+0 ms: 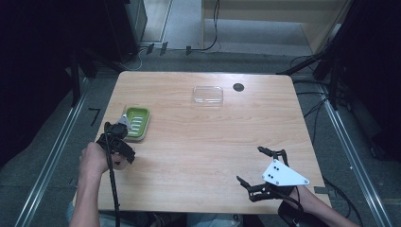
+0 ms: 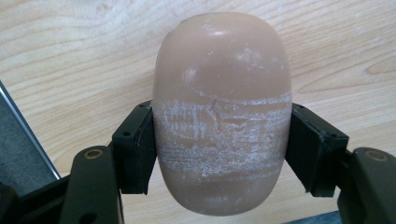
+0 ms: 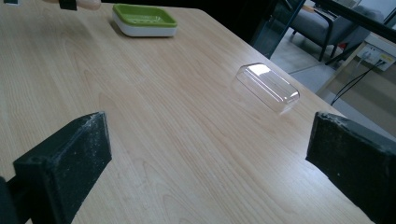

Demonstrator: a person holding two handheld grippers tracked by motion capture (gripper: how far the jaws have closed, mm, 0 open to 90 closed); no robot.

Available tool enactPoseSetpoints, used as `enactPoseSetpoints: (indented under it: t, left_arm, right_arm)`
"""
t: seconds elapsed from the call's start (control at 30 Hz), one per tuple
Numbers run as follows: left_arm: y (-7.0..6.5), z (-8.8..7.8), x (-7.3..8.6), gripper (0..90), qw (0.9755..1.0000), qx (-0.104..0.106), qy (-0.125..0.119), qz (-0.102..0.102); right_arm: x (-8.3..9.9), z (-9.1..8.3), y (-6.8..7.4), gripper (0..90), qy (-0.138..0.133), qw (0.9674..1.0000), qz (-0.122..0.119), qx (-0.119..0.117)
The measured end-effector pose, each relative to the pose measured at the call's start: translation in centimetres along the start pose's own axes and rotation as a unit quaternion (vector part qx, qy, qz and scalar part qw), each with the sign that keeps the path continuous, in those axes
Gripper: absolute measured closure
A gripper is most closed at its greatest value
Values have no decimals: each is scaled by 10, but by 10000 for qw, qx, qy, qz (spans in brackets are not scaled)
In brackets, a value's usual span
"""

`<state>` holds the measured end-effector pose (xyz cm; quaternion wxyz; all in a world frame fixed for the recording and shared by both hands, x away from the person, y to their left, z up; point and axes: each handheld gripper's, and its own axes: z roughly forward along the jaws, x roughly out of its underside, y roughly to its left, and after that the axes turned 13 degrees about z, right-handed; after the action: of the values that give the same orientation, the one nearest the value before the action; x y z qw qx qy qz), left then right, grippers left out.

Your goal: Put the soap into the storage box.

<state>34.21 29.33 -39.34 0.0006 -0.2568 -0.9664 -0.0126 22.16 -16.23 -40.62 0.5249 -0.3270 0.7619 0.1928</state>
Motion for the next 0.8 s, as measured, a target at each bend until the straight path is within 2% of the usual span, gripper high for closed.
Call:
enactPoseSetpoints:
  t: [0.37,0.8]
  left_arm:
    - [5,-7,-9,334,10000,-44,9,58]
    - [6,-20,-29,334,9998,-98,-12,185]
  right_arm:
    - [0,1,0,0,2,10000,-4,3]
    - [0,0,0,0,6,10000,14,2]
